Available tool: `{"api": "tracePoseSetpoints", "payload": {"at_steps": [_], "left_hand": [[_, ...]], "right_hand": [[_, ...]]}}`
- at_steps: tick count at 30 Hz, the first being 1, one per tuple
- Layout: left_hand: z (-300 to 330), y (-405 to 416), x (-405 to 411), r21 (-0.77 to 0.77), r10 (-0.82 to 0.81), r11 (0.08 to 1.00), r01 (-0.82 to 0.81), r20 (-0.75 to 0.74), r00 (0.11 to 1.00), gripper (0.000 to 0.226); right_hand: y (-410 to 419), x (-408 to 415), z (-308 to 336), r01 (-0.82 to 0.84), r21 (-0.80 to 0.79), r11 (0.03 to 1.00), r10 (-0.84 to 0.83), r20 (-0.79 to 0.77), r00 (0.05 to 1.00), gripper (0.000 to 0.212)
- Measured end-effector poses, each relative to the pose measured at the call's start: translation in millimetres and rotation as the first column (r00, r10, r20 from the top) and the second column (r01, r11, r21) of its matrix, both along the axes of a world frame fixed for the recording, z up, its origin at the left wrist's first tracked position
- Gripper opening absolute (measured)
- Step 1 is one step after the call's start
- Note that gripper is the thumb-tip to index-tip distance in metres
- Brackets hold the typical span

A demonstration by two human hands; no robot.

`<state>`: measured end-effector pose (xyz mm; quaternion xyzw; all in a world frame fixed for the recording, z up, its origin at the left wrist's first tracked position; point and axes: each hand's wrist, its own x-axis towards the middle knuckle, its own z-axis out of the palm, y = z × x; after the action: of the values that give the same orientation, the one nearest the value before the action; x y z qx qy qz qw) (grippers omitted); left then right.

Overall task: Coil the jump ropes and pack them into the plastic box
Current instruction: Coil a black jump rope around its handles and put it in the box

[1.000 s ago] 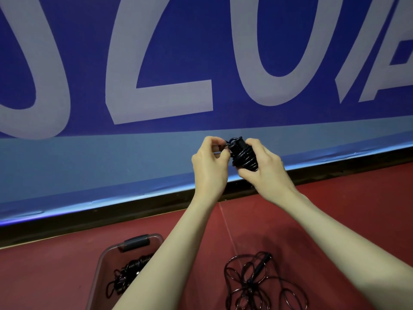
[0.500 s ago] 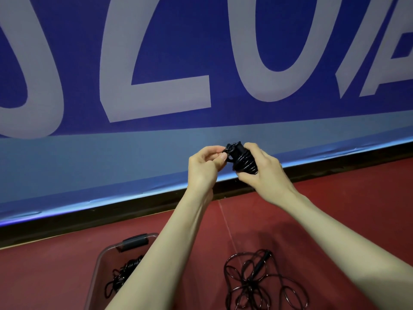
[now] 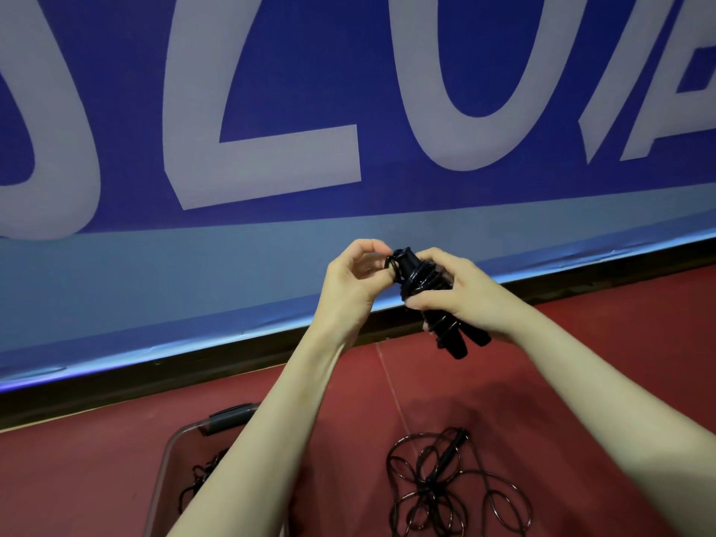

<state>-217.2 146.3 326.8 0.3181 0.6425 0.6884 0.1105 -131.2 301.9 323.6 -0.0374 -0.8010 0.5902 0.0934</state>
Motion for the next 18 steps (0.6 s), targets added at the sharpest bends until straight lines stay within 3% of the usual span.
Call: {"api": "tracePoseSetpoints", "payload": {"at_steps": [6,10,12,15,18], "left_hand": [[4.3,-6.9,0.0,-0.111,-0.005,0.994,-0.021,-0.228,0.974,0.019],[3.8,-10.2,-2.3,-0.169,0.053,0.978,-0.124,-0.372,0.927,0.018],[4.3,-9.8,-4.1,-0.134,0.102,0.971,-0.196,-0.507,0.856,0.017],[7.1,-9.7,-7.4,-0.045,0.159,0.96,-0.276,-0.722,0.673,0.009],[5.0,-9.5,-3.3,0.056,0.238,0.957,-0.285,-0.714,0.659,0.007]], "right_hand": [[1.6,5.7,3.3,-0.048,-0.065,0.997,0.053,0.081,0.995,0.032],[-0.9,8.3,8.2,-0.07,-0.103,0.992,0.082,0.11,0.991,0.029],[-2.5,9.2,11.4,-0.074,-0.13,0.989,0.09,0.12,0.989,0.027],[-5.5,10.9,14.4,-0.103,-0.168,0.98,0.128,0.141,0.982,0.027],[-8.1,11.7,17.1,-0.127,-0.165,0.978,0.145,0.104,0.984,0.026]]}}
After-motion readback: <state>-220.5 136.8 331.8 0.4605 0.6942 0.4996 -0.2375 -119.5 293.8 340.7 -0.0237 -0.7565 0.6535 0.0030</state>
